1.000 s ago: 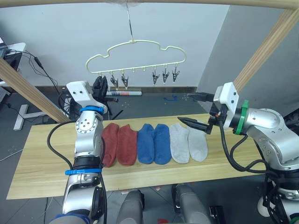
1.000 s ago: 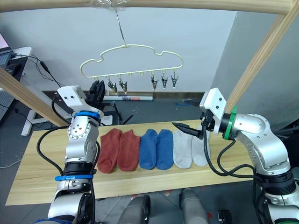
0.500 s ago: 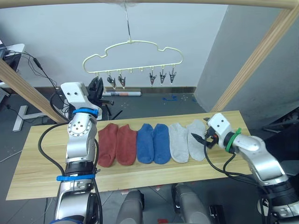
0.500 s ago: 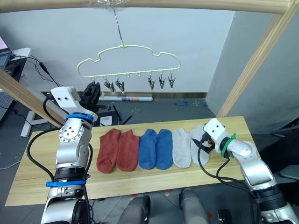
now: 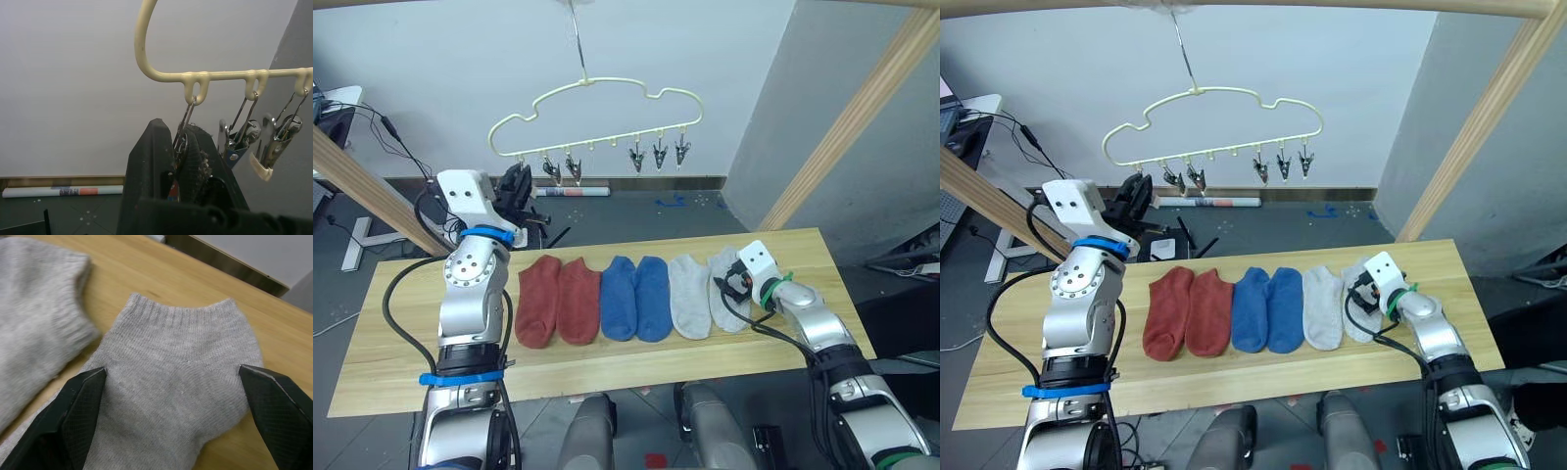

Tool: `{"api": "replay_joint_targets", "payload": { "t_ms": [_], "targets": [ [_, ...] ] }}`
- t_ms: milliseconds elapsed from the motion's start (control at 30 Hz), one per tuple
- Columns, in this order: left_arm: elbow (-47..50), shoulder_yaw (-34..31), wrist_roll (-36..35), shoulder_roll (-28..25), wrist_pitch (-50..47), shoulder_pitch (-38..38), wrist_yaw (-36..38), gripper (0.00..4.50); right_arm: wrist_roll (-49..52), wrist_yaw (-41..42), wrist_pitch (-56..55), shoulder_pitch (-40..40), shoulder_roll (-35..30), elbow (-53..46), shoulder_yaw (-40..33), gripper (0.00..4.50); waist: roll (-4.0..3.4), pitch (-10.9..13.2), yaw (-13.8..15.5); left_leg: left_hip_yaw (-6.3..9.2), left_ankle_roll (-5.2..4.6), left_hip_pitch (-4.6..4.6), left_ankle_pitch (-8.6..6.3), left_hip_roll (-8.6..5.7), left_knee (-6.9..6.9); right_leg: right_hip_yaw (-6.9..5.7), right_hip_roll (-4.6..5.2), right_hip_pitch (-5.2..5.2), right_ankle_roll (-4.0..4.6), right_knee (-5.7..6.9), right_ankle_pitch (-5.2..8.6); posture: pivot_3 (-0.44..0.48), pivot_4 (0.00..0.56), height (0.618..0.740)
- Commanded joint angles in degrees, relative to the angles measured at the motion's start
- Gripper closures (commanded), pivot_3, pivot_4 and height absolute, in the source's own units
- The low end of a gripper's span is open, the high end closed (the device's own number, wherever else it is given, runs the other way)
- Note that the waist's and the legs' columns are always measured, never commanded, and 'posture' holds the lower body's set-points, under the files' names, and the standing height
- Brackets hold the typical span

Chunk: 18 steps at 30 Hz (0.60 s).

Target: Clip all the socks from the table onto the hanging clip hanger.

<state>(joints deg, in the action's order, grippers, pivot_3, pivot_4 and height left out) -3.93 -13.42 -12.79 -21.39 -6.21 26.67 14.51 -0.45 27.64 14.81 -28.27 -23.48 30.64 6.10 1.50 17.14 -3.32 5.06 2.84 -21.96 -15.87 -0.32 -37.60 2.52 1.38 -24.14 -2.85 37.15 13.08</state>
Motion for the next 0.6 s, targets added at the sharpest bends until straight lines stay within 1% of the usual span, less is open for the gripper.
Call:
{"api": "replay_joint_targets", "payload": {
  "t_ms": [33, 67, 100, 167, 333, 367, 467, 600],
  "targets": [
    [2.98, -1.71, -0.89, -1.61, -1.67, -1.05, 0.31, 4.35, -0.57, 1.07, 2.68, 1.84, -0.25, 1.88, 0.23, 0.93, 0.0, 0.0, 0.0, 0.0, 0.0, 0.01, 0.0, 0.0, -0.01, 0.0, 0.0, 0.01, 0.0, 0.0, 0.0, -0.045, 0.335, 0.74],
    [3.32, -1.98, -1.26, -1.88, -2.28, -1.24, 0.41, 4.35, -0.8, 1.3, 2.82, 2.26, -0.22, 1.21, 0.45, 1.25, 0.0, 0.0, 0.0, 0.0, 0.0, 0.01, 0.0, -0.01, -0.02, 0.0, -0.01, 0.01, -0.01, 0.0, 0.0, -0.045, 0.335, 0.74],
    [3.68, -2.18, -1.68, -2.11, -2.91, -1.42, 0.56, 4.35, -0.93, 1.31, 2.92, 2.64, -0.12, 0.51, 0.51, 1.69, 0.0, 0.0, 0.0, 0.0, 0.0, 0.01, 0.0, -0.01, -0.05, 0.0, -0.02, 0.01, -0.01, 0.01, 0.0, -0.045, 0.335, 0.74],
    [4.59, -2.47, -3.01, -2.44, -4.27, -1.79, 1.26, 4.35, -1.01, 1.54, 2.79, 3.48, 0.03, -1.28, 0.71, 2.39, 0.0, 0.0, -0.01, 0.02, 0.0, 0.01, 0.0, 0.0, -0.11, -0.01, -0.02, 0.04, -0.02, 0.02, 0.0, -0.045, 0.335, 0.74],
    [5.48, -2.94, -6.45, -3.45, -7.42, -2.09, 4.67, 4.35, -0.84, 3.28, 1.44, 4.53, 0.26, -5.71, 1.2, 4.19, -0.01, 0.0, -0.06, -0.02, 0.0, 0.01, 0.0, 0.0, -0.22, 0.02, -0.04, 0.05, -0.07, 0.02, -0.02, -0.066, 0.316, 0.74],
    [5.31, -3.04, -6.85, -3.66, -7.82, -1.98, 5.14, 4.35, -0.82, 3.62, 1.5, 4.47, 0.18, -6.41, 1.27, 4.48, -0.01, 0.0, -0.07, -0.02, 0.0, 0.01, 0.0, 0.0, -0.23, 0.02, -0.04, 0.05, -0.08, 0.02, -0.02, -0.068, 0.311, 0.74],
    [4.75, -3.28, -7.18, -3.97, -8.21, -1.64, 5.66, 4.35, -1.18, 4.21, 0.96, 4.31, -0.23, -7.65, 1.52, 4.5, -0.02, 0.01, -0.13, -0.03, 0.01, 0.0, 0.0, 0.01, -0.23, 0.02, -0.06, 0.03, -0.08, 0.02, -0.03, -0.066, 0.305, 0.74],
    [4.59, -3.65, -7.27, -4.04, -8.38, -1.58, 5.59, 4.35, 0.64, 6.23, -0.92, 5.96, -1.15, -15.42, 0.61, 4.5, -0.07, 0.04, -0.2, -0.02, 0.01, -0.06, 0.0, 0.03, -0.21, 0.02, -0.06, -0.03, -0.07, 0.02, -0.03, -0.056, 0.301, 0.74]
  ]
}}
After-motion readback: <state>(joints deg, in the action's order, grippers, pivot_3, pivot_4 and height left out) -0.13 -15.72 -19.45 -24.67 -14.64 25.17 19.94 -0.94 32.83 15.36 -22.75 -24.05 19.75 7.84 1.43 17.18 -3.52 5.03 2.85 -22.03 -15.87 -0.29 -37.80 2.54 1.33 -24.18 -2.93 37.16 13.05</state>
